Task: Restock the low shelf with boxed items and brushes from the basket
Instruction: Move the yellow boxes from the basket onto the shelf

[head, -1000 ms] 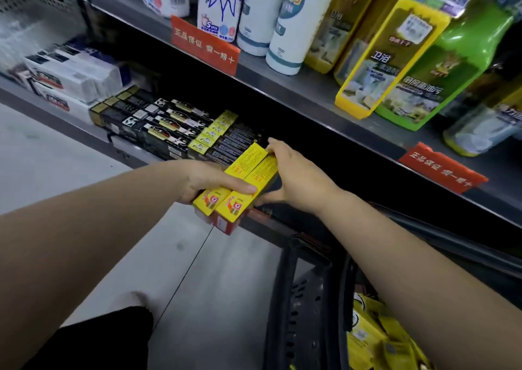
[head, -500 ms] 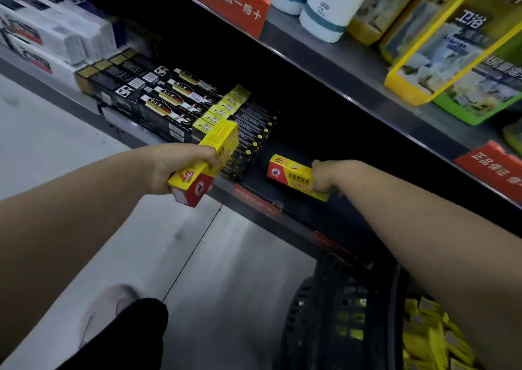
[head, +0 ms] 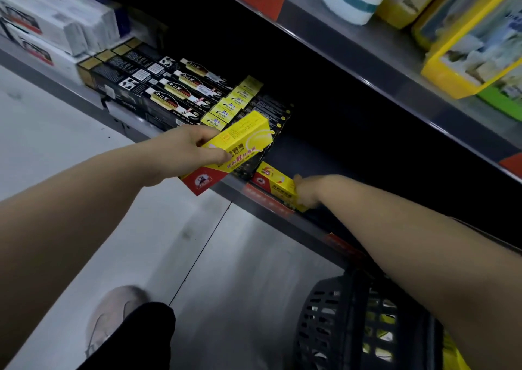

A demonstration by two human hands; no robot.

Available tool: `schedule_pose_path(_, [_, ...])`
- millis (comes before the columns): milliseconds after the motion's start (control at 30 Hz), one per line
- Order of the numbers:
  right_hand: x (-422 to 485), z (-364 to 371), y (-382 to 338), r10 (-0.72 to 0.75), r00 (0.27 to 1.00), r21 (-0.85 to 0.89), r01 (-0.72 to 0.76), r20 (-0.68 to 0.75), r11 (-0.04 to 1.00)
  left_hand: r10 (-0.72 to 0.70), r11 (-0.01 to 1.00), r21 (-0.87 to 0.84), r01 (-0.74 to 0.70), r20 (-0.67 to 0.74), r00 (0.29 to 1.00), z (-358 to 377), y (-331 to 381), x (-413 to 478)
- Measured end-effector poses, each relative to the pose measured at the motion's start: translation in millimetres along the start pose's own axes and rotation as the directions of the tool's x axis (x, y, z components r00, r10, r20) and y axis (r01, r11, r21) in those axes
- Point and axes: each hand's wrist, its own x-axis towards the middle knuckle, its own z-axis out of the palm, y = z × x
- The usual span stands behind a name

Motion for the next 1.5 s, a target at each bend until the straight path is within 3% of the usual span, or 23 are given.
schedule_pose_path(133, [-19.3,-16.9,5.4,0.006,0.999,0.024,-0.005,-0.047,1.0,0.102,0.984,0.151,-0.093,-0.053,0.993,10.9,8.1,3.6])
schedule_pose_path(200, [-38.0,-33.8,11.3,-0.013,0.979,0.128,0.04,-0.205,0.991,0.138,0.952,0.285,-0.113,-0.071,0.988,17.1,11.2,4.9])
schedule_pose_path(267, [-61.9,-45.7,12.2,-0.16,0.874,0.241,0.296,-0.46,0.924,0.18,0.917,0.371,-0.143,-0.066,0.982,25.1,15.7,5.0])
schedule_pose_path(333, [-82.3,-47.9,9.3,-0.352,0.714,0.112,0.514,-0.606,0.85,0.237,0.885,0.421,-0.198,-0.043,0.97,33.8,20.9,7.1])
schedule_pose_path(367, [-87.0,-45.5,10.8,-0.403,0.681,0.056,0.545,-0.611,0.836,0.263,0.877,0.427,-0.223,-0.035,0.964,37.0,23.3,7.7])
schedule_pose_path(400, [-88.3,-42.6,14.4,-0.404,0.7,0.058,0.535,-0.589,0.843,0.279,0.873,0.424,-0.241,-0.03,0.96,38.6,25.1,8.1])
schedule_pose_path(467, [-85.2,-37.4,30.9,-0.317,0.816,0.148,0.433,-0.484,0.889,0.294,0.87,0.424,-0.252,-0.035,0.955,38.4,25.8,9.0])
schedule_pose_path(533, [-70.9,-30.8,52.2,-0.129,0.929,0.202,0.208,-0.346,0.957,0.279,0.877,0.421,-0.232,-0.053,0.959,35.4,22.9,9.1])
schedule_pose_path(600, [-49.9,-22.2,65.9,0.064,0.971,0.253,-0.004,-0.229,0.967,0.247,0.892,0.403,-0.204,-0.058,0.967,34.3,17.8,9.4])
schedule_pose_path(667, [-25.7,-14.6,66.8,0.137,0.978,0.283,-0.089,-0.158,0.955,0.216,0.899,0.397,-0.184,-0.037,0.976,36.2,12.3,10.3])
schedule_pose_path(933, [24.7,-6.3,20.0,0.037,0.999,0.238,-0.029,-0.029,0.971,0.198,0.888,0.411,-0.206,0.061,0.978,43.6,3.3,15.6])
schedule_pose_path(1167, [24.0,-5.6,21.7,-0.08,0.99,0.26,0.109,-0.12,0.96,0.199,0.897,0.39,-0.209,0.065,0.978,49.7,7.7,15.3])
schedule_pose_path(1333, [25.8,-5.7,29.3,-0.087,0.98,0.341,0.145,-0.179,0.929,0.202,0.899,0.385,-0.209,0.06,0.978,49.7,4.0,15.4])
schedule_pose_path(1500, [26.1,1.1,21.7,-0.071,0.984,0.169,0.099,-0.162,0.981,0.18,0.9,0.39,-0.193,0.071,0.981,48.1,-1.2,18.5])
